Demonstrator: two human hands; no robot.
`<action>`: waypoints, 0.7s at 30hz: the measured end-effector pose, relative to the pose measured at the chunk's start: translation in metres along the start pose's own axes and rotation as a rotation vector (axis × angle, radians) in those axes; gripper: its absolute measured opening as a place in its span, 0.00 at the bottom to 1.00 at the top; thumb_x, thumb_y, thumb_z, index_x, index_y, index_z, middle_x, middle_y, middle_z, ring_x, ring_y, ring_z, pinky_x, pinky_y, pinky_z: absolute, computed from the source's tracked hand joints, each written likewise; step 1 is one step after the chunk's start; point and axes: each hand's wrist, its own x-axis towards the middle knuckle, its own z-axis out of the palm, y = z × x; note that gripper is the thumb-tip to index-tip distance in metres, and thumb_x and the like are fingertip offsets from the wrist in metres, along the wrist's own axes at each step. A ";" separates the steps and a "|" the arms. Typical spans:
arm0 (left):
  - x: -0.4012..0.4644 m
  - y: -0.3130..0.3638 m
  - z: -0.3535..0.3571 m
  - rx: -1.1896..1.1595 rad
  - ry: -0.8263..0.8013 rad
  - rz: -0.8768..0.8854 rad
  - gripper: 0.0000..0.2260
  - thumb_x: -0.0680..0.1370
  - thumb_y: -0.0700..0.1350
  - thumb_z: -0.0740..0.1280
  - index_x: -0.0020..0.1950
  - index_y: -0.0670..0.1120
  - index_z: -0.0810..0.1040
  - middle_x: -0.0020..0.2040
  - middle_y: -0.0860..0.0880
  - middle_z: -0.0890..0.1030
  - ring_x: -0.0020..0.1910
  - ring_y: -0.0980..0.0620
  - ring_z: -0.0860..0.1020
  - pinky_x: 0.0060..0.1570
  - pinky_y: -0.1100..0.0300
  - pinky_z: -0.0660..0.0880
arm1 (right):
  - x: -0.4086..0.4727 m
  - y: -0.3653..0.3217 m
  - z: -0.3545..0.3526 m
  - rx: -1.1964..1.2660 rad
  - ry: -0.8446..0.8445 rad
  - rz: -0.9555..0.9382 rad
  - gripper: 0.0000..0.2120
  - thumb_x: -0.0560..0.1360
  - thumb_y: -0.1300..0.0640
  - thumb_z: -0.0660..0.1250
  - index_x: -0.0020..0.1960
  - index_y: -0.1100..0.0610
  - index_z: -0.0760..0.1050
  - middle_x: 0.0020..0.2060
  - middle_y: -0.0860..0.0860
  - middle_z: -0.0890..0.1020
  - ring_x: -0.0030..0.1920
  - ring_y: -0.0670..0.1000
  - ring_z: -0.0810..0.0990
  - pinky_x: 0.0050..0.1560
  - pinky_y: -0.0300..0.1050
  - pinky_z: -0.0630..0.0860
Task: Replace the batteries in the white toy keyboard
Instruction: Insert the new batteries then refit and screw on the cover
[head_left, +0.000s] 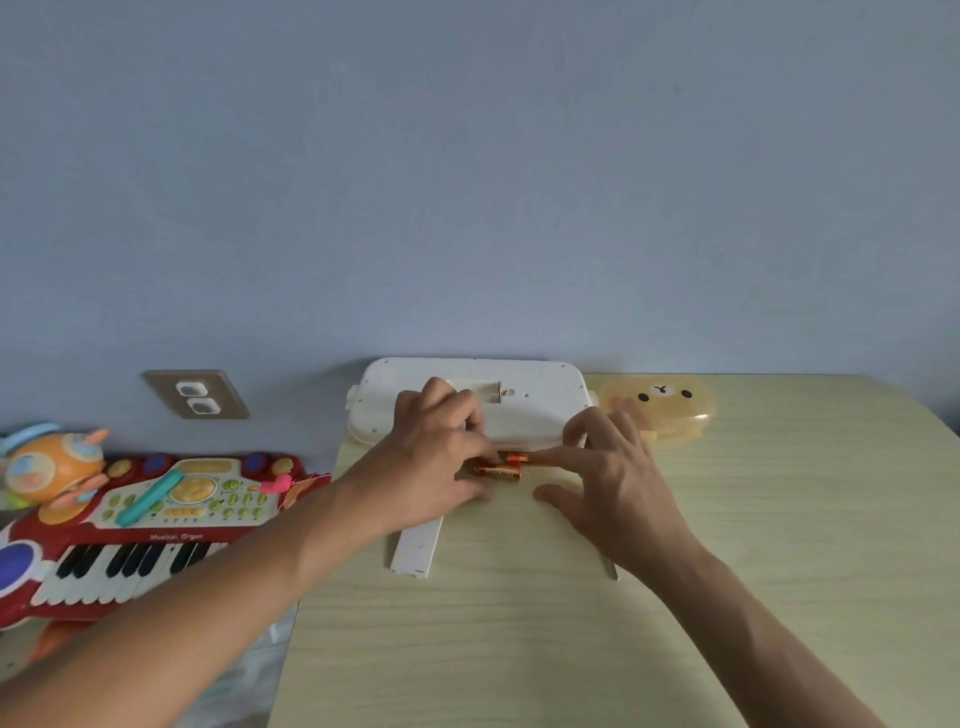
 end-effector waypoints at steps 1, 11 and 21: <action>0.000 0.000 0.000 -0.009 -0.003 -0.006 0.14 0.67 0.57 0.79 0.50 0.56 0.86 0.48 0.57 0.69 0.53 0.54 0.63 0.53 0.54 0.59 | 0.001 0.000 -0.001 0.015 0.004 0.013 0.16 0.63 0.50 0.82 0.50 0.47 0.86 0.47 0.49 0.76 0.49 0.55 0.75 0.52 0.53 0.77; -0.004 -0.004 0.007 -0.062 0.007 -0.032 0.12 0.68 0.60 0.77 0.47 0.56 0.85 0.46 0.61 0.67 0.51 0.60 0.58 0.51 0.61 0.52 | 0.005 -0.006 0.003 -0.029 0.000 0.034 0.11 0.64 0.49 0.81 0.45 0.49 0.87 0.44 0.48 0.76 0.45 0.54 0.74 0.49 0.49 0.77; 0.011 -0.032 -0.031 -0.316 0.170 -0.244 0.05 0.72 0.51 0.78 0.46 0.55 0.85 0.43 0.61 0.84 0.49 0.58 0.76 0.52 0.61 0.71 | 0.030 -0.004 -0.017 0.280 0.046 0.122 0.02 0.72 0.51 0.75 0.44 0.47 0.83 0.38 0.41 0.81 0.39 0.43 0.78 0.46 0.40 0.72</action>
